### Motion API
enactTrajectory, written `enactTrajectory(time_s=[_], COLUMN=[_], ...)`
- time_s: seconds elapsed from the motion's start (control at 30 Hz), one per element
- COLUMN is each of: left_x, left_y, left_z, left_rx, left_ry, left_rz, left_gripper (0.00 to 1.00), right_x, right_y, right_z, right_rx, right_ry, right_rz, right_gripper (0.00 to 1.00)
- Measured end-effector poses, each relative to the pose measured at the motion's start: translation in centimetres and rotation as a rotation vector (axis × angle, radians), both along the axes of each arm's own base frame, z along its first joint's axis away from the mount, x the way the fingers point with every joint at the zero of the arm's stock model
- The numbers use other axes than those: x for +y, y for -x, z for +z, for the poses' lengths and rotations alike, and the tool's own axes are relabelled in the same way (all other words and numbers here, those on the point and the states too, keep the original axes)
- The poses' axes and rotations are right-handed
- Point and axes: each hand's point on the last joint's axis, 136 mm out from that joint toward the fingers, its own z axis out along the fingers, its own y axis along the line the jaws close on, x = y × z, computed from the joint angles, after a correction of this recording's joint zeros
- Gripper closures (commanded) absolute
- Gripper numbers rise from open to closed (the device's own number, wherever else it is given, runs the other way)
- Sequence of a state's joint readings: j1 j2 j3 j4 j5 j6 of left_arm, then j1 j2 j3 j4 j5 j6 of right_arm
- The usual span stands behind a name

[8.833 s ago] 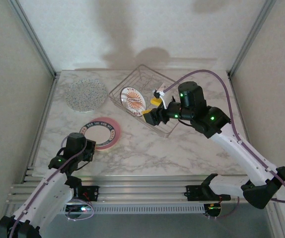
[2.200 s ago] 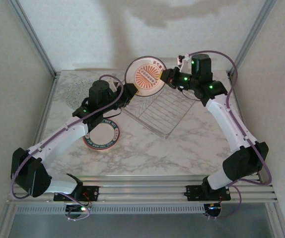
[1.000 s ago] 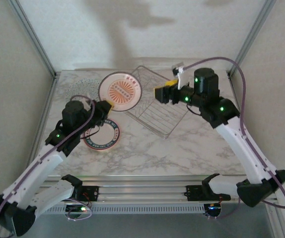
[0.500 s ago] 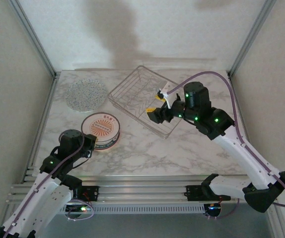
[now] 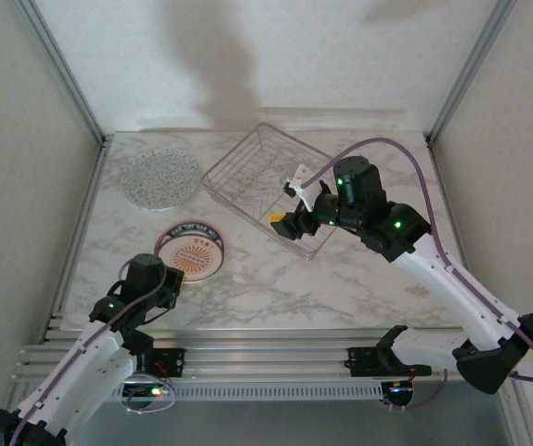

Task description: Unload the plates from the dish rack

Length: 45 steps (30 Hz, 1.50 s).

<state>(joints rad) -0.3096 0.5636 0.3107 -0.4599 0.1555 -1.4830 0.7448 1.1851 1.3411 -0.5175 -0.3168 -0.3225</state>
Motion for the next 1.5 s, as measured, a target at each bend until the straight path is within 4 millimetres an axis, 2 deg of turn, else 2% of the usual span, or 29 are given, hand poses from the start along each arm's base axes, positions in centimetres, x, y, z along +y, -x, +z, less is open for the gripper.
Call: enactTrajectory(time_s=[0.2, 0.53, 0.87, 1.13, 1.4, 1.5], left_x=[-0.1, 0.2, 0.2, 0.3, 0.5, 0.5], left_y=[-0.4, -1.2, -1.3, -1.5, -1.4, -1.3], left_z=[-0.5, -0.9, -1.4, -1.2, -0.8, -0.7], left_rx=[-0.012, -0.030, -0.023, -0.030, -0.003, 0.009], left_ry=[0.009, 0.001, 0.012, 0.014, 0.016, 0.013], left_rz=[0.006, 0.031, 0.051, 0.059, 0.084, 0.084], left_gripper=[1.00, 1.00, 0.78, 0.72, 0.60, 0.60], right_x=[0.8, 1.5, 1.5, 1.5, 1.7, 1.7], right_y=[1.1, 1.1, 1.2, 1.0, 0.9, 0.9], right_z=[-0.2, -0.9, -0.6, -0.6, -0.3, -0.3], right_rx=[0.023, 0.054, 0.054, 0.063, 0.063, 0.063], right_ry=[-0.009, 0.001, -0.002, -0.003, -0.009, -0.009], right_rz=[0.060, 0.083, 0.085, 0.074, 0.071, 0.071], right_gripper=[0.24, 0.24, 0.24, 0.24, 0.24, 0.24])
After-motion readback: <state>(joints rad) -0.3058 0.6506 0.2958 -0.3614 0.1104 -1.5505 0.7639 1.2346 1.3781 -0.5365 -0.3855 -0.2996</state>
